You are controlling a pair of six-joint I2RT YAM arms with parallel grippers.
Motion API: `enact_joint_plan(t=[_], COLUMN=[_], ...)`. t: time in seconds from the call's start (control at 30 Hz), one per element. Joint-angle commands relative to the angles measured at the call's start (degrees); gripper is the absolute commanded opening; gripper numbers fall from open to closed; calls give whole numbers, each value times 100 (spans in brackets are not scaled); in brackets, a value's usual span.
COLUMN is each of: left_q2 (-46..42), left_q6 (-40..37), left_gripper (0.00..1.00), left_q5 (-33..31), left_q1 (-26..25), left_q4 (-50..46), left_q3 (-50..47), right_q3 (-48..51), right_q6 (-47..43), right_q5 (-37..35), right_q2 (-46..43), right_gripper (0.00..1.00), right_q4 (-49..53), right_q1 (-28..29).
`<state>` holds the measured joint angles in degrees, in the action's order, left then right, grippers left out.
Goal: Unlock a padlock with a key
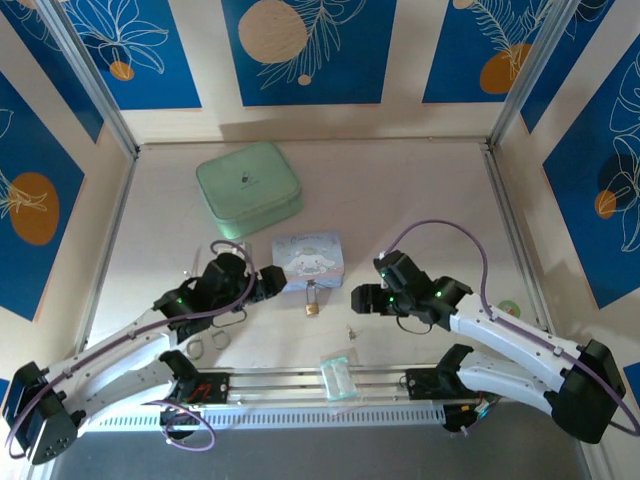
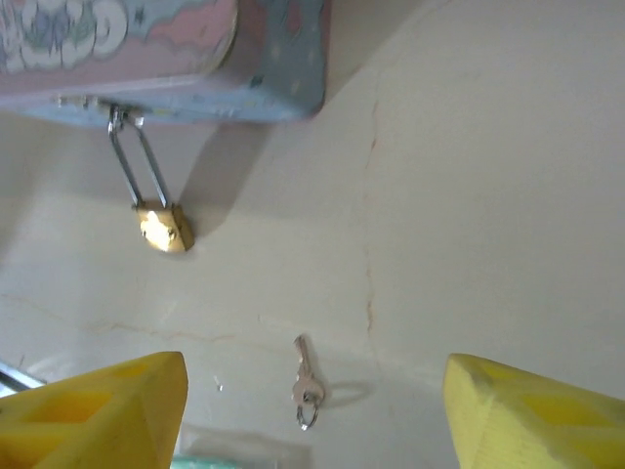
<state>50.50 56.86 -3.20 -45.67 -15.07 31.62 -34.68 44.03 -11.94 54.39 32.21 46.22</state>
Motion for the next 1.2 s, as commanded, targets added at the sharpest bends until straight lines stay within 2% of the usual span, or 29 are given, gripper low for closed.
enact_joint_plan(t=[0.0, 0.2, 0.3, 0.37, 0.53, 0.77, 0.97, 1.03, 1.17], left_q2=[247, 731, 968, 1120, 1230, 1277, 1303, 1293, 1321], left_q6=[112, 361, 350, 282, 339, 308, 364, 374, 369], left_gripper=[74, 77, 71, 71, 70, 72, 72, 72, 71], left_q5=[-524, -721, -778, -776, -805, -761, -743, -793, -840], left_q1=[-425, -977, -1224, -1335, -1385, -1427, -1453, -1453, -1449], left_q4=[82, 449, 515, 464, 550, 583, 584, 583, 549], left_q3=[279, 299, 390, 514, 516, 533, 502, 478, 491], right_q3=[79, 162, 172, 170, 264, -15, -118, -125, -153], right_q6=[554, 1025, 1172, 1283, 1540, 1731, 1785, 1759, 1740], right_q5=[-436, -671, -644, -660, -571, -860, -846, -827, -812], right_q2=[29, 402, 647, 782, 1167, 1754, 2070, 2119, 2262], right_gripper=[68, 62, 50, 48, 45, 44, 33, 26, 26], right_q4=[197, 182, 87, -9, -422, -174, -184, -262, -320], right_q1=[411, 1077, 1282, 1423, 1658, 1861, 1927, 1937, 1950])
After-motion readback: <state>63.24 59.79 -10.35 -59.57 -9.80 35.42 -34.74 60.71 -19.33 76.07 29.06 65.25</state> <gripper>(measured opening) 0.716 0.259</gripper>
